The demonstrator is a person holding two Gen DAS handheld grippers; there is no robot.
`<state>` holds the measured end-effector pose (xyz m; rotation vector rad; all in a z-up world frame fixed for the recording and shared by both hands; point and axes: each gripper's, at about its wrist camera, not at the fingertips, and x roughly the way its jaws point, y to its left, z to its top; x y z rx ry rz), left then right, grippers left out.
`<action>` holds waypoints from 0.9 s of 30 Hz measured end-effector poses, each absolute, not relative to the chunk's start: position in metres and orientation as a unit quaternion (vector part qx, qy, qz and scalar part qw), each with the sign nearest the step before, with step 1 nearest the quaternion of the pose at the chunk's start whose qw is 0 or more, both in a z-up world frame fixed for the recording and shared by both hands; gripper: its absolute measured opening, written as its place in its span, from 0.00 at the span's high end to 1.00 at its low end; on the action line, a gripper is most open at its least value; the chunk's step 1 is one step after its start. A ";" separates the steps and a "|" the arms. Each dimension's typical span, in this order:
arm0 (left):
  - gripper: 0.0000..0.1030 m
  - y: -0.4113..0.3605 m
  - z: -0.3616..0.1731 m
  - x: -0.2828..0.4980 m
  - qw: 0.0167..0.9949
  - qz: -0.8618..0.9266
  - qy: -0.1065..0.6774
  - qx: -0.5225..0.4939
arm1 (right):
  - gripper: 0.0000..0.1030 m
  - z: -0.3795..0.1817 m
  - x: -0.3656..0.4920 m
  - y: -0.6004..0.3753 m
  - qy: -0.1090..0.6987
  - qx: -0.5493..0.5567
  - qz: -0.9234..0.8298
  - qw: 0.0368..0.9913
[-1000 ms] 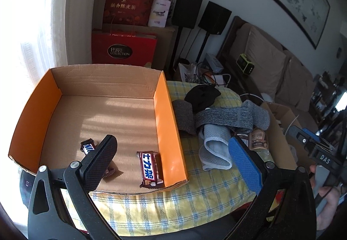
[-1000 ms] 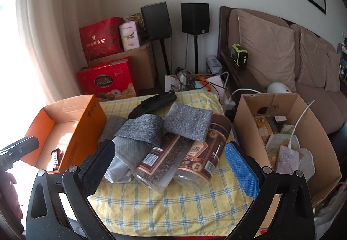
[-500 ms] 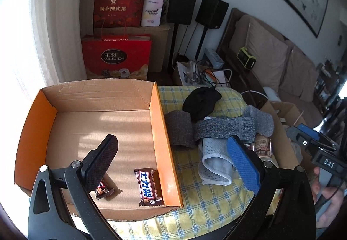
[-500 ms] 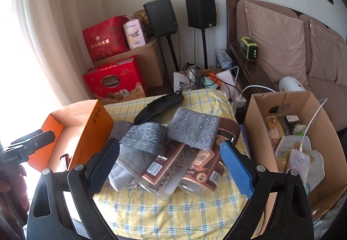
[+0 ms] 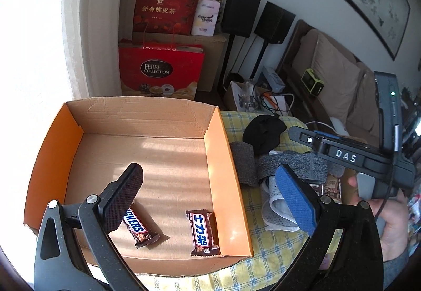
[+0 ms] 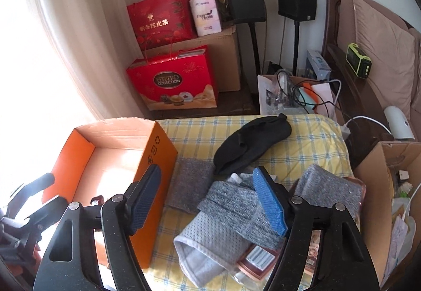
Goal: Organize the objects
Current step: 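Withdraw both grippers and move the right gripper toward the grey wristbands, then grasp a grey knit wristband with the right gripper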
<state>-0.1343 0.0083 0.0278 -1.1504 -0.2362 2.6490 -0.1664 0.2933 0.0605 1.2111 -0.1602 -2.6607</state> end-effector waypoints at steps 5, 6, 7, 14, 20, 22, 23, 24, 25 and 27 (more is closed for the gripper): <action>0.02 0.001 0.027 -0.138 0.116 0.910 -0.076 -0.390 | 0.38 0.034 -0.207 0.283 -0.071 0.452 -0.882 0.116; 0.02 0.000 0.026 -0.139 0.116 0.910 -0.075 -0.391 | 0.40 0.028 -0.212 0.282 -0.072 0.459 -0.878 0.116; 0.02 -0.001 0.026 -0.140 0.115 0.910 -0.075 -0.391 | 0.42 0.023 -0.217 0.280 -0.073 0.466 -0.874 0.115; 0.02 -0.003 0.019 -0.146 0.115 0.908 -0.076 -0.394 | 0.49 -0.006 -0.239 0.267 -0.063 0.498 -0.857 0.117; 0.02 -0.001 0.010 -0.148 0.120 0.905 -0.072 -0.402 | 0.49 -0.024 -0.249 0.256 -0.058 0.519 -0.845 0.115; 0.02 -0.001 0.008 -0.148 0.121 0.904 -0.074 -0.404 | 0.49 -0.030 -0.252 0.252 -0.053 0.528 -0.840 0.114; 0.02 -0.002 0.007 -0.149 0.122 0.903 -0.076 -0.405 | 0.49 -0.033 -0.252 0.249 -0.048 0.532 -0.838 0.112; 0.02 -0.002 0.006 -0.149 0.122 0.902 -0.078 -0.407 | 0.49 -0.037 -0.254 0.247 -0.042 0.536 -0.836 0.109; 0.02 -0.002 0.005 -0.150 0.123 0.901 -0.081 -0.408 | 0.49 -0.039 -0.255 0.245 -0.033 0.540 -0.835 0.104; 0.02 -0.002 0.004 -0.150 0.123 0.901 -0.083 -0.409 | 0.48 -0.044 -0.255 0.241 -0.021 0.542 -0.834 0.099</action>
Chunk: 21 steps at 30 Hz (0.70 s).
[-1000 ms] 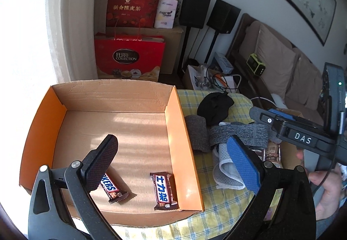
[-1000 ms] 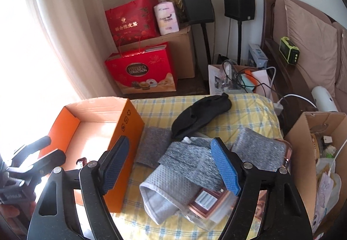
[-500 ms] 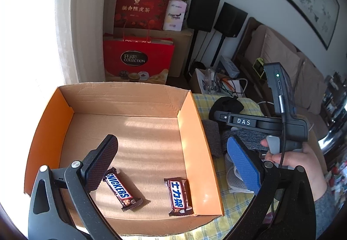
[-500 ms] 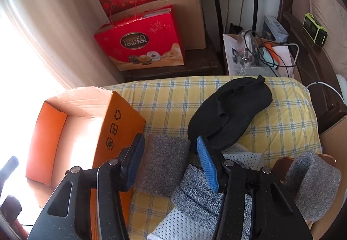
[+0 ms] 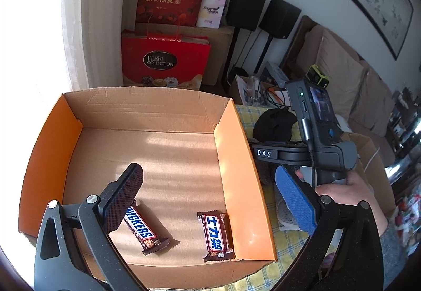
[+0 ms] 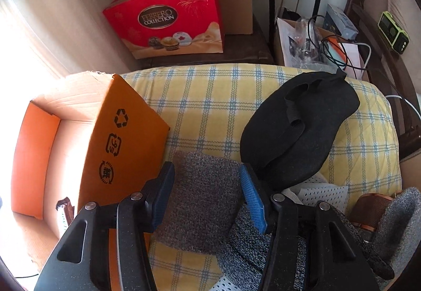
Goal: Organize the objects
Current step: 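Grasp a grey knit wristband with the right gripper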
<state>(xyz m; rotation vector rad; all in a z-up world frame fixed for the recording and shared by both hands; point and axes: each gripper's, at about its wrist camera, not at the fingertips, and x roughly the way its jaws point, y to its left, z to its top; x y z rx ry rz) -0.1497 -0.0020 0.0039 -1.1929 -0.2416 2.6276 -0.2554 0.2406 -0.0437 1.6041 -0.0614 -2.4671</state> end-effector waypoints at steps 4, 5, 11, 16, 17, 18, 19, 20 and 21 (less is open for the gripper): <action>0.02 0.000 0.003 -0.149 0.124 0.900 -0.082 -0.410 | 0.64 -0.049 -0.254 0.234 -0.002 0.545 -0.833 0.100; 0.02 0.000 0.004 -0.149 0.125 0.900 -0.082 -0.410 | 0.81 -0.049 -0.254 0.234 -0.005 0.545 -0.832 0.107; 0.02 0.005 0.007 -0.145 0.130 0.899 -0.080 -0.411 | 0.88 -0.037 -0.242 0.234 -0.012 0.522 -0.845 0.114; 0.02 0.012 0.015 -0.141 0.137 0.900 -0.081 -0.406 | 0.89 -0.002 -0.227 0.247 -0.049 0.488 -0.862 0.125; 0.02 0.014 0.017 -0.139 0.139 0.900 -0.080 -0.405 | 0.89 0.007 -0.224 0.250 -0.055 0.480 -0.866 0.127; 0.02 0.016 0.020 -0.138 0.140 0.901 -0.079 -0.403 | 0.89 0.016 -0.221 0.252 -0.060 0.472 -0.870 0.129; 0.02 0.019 0.022 -0.137 0.142 0.902 -0.078 -0.401 | 0.89 0.024 -0.217 0.254 -0.063 0.465 -0.873 0.132; 0.02 0.022 0.025 -0.136 0.143 0.902 -0.076 -0.400 | 0.89 0.033 -0.214 0.256 -0.065 0.457 -0.877 0.134; 0.02 0.025 0.027 -0.135 0.145 0.903 -0.074 -0.398 | 0.89 0.042 -0.210 0.258 -0.066 0.450 -0.880 0.136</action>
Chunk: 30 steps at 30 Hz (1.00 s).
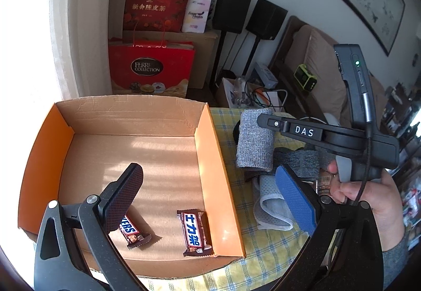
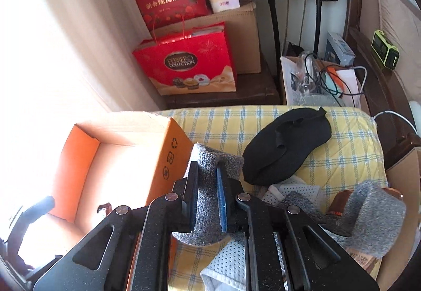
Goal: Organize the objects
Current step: 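Grasp a grey knit wristband with the right gripper, then grasp another grey knit wristband with the left gripper while the right gripper holds its wristband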
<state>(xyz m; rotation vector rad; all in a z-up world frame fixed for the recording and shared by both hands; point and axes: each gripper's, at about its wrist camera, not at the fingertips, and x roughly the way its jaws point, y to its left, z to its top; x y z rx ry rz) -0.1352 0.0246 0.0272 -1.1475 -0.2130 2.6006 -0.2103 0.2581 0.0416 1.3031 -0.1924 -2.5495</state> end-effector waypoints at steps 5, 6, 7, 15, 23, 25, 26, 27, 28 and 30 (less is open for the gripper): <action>0.02 0.043 0.039 -0.134 0.161 0.901 -0.070 -0.397 | 0.89 0.078 -0.190 0.277 -0.073 0.421 -0.895 0.131; 0.02 0.046 0.041 -0.135 0.164 0.901 -0.070 -0.396 | 0.89 0.084 -0.185 0.282 -0.071 0.416 -0.897 0.128; 0.02 0.050 0.043 -0.135 0.167 0.900 -0.071 -0.396 | 0.89 0.089 -0.180 0.287 -0.068 0.412 -0.900 0.124; 0.02 0.095 0.047 -0.139 0.201 0.889 -0.057 -0.406 | 0.89 0.113 -0.146 0.336 -0.062 0.390 -0.915 0.084; 0.02 0.151 0.041 -0.146 0.231 0.877 -0.039 -0.419 | 0.89 0.129 -0.109 0.398 -0.074 0.366 -0.927 0.033; 0.02 0.168 0.037 -0.149 0.235 0.876 -0.027 -0.421 | 0.89 0.130 -0.099 0.413 -0.076 0.362 -0.929 0.018; 0.02 0.177 0.034 -0.151 0.237 0.875 -0.020 -0.423 | 0.89 0.130 -0.095 0.422 -0.080 0.361 -0.929 0.013; 0.02 0.185 0.032 -0.154 0.238 0.874 -0.012 -0.424 | 0.89 0.130 -0.092 0.429 -0.083 0.361 -0.929 0.009; 0.02 0.195 0.029 -0.156 0.239 0.872 -0.004 -0.427 | 0.89 0.128 -0.088 0.435 -0.087 0.361 -0.928 0.004; 0.02 0.212 0.024 -0.161 0.245 0.868 0.007 -0.431 | 0.89 0.125 -0.081 0.447 -0.091 0.362 -0.927 -0.005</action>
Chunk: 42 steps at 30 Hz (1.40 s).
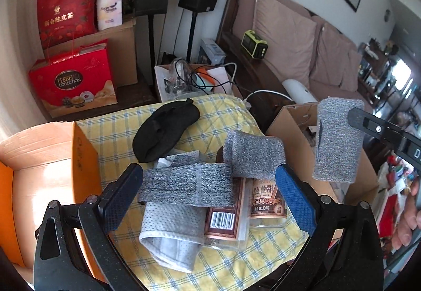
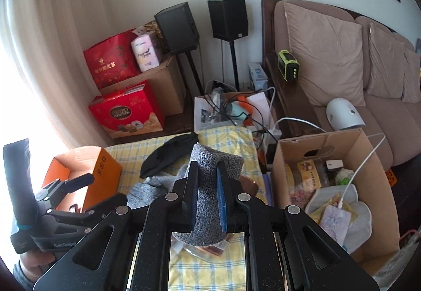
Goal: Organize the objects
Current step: 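Grasp another grey knit wristband with the left gripper while the right gripper holds its wristband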
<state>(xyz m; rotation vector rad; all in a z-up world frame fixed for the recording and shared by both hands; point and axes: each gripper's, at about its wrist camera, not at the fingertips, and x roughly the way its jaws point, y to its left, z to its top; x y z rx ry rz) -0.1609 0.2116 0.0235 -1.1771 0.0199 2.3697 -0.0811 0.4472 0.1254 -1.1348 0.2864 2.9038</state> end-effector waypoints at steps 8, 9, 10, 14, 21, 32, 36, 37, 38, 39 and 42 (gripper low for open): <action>0.02 0.263 -0.001 -0.173 0.260 0.854 0.011 -0.450 | 0.89 0.111 -0.055 0.481 0.098 -0.365 0.925 0.037; 0.02 0.269 -0.005 -0.174 0.260 0.852 0.014 -0.455 | 0.89 0.109 -0.052 0.484 0.099 -0.367 0.924 0.039; 0.02 0.274 -0.009 -0.175 0.260 0.850 0.017 -0.458 | 0.89 0.107 -0.050 0.486 0.101 -0.368 0.923 0.040; 0.02 0.292 -0.023 -0.181 0.255 0.848 0.030 -0.464 | 0.89 0.101 -0.044 0.494 0.107 -0.373 0.921 0.044; 0.02 0.311 -0.040 -0.188 0.250 0.841 0.046 -0.477 | 0.89 0.093 -0.040 0.500 0.112 -0.379 0.917 0.045; 0.57 0.302 -0.034 -0.186 0.269 0.842 0.034 -0.465 | 0.89 0.080 -0.043 0.500 0.123 -0.387 0.913 0.035; 0.57 0.290 -0.021 -0.190 0.272 0.843 0.012 -0.464 | 0.89 0.080 -0.046 0.497 0.123 -0.386 0.914 0.030; 0.57 0.286 -0.017 -0.190 0.275 0.842 0.003 -0.464 | 0.89 0.081 -0.046 0.495 0.122 -0.385 0.914 0.029; 0.57 0.281 -0.012 -0.190 0.280 0.841 -0.006 -0.463 | 0.89 0.082 -0.046 0.493 0.122 -0.385 0.915 0.028; 0.57 0.276 -0.007 -0.190 0.284 0.841 -0.015 -0.460 | 0.89 0.083 -0.046 0.492 0.121 -0.384 0.915 0.026; 0.58 0.261 0.010 -0.186 0.295 0.845 -0.038 -0.444 | 0.89 0.087 -0.046 0.486 0.117 -0.381 0.917 0.023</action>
